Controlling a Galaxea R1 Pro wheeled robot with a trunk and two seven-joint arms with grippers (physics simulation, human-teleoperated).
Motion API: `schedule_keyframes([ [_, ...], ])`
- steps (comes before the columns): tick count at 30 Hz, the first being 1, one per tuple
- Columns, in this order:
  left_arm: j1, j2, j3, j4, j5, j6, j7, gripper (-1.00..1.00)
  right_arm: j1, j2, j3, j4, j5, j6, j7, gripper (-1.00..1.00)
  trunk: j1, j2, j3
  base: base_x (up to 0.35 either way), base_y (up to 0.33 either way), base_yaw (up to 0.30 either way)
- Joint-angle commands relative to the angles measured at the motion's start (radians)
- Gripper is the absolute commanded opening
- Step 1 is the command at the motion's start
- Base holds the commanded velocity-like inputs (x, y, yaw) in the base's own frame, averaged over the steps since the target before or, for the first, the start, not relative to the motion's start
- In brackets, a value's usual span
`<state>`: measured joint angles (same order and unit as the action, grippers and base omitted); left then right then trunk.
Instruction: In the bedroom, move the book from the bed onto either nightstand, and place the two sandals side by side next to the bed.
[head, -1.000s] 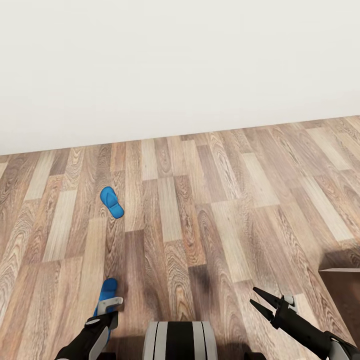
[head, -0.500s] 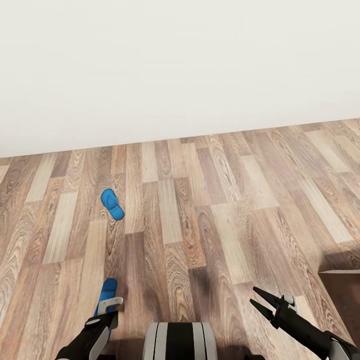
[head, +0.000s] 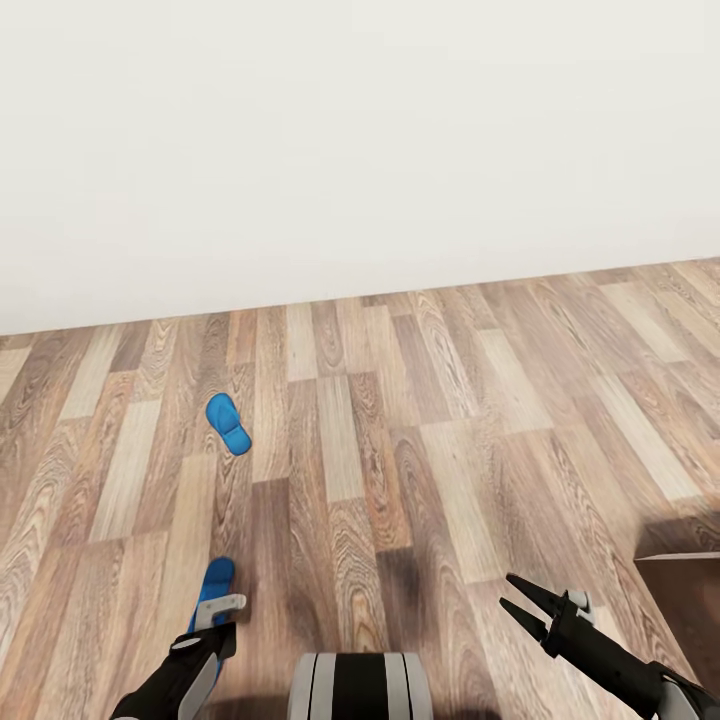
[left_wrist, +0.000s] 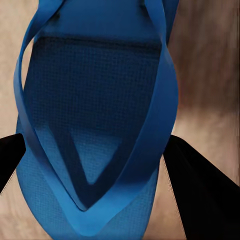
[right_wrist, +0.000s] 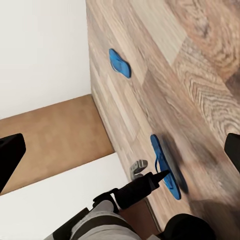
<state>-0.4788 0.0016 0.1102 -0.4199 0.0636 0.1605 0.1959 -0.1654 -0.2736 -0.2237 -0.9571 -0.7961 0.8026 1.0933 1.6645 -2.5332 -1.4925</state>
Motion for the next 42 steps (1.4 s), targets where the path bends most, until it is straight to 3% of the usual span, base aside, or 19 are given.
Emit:
schedule_keyframes([
  [1,0.000,0.000,0.000,-0.002,0.007,0.005,0.002,-1.00,0.000,0.000,0.000,0.000,-0.003,0.006,0.001,1.00,-0.001,0.000,0.003,0.000,0.000,0.000],
  [25,0.000,0.000,0.002,-0.002,0.007,0.005,0.002,-1.00,0.000,0.001,0.000,-0.003,0.000,-0.005,0.003,1.00,-0.011,0.006,0.096,0.000,0.000,0.000],
  [37,0.044,-0.005,0.003,0.013,0.013,0.005,-0.002,-1.00,0.003,-0.002,0.006,-0.071,0.067,-0.072,-0.065,1.00,-0.011,0.006,0.096,0.000,0.000,0.000],
  [42,0.045,-0.005,0.003,0.013,0.013,0.005,0.000,-1.00,0.003,-0.003,0.006,-0.089,0.094,-0.100,-0.093,1.00,-0.014,0.007,0.115,0.000,0.000,0.000],
])
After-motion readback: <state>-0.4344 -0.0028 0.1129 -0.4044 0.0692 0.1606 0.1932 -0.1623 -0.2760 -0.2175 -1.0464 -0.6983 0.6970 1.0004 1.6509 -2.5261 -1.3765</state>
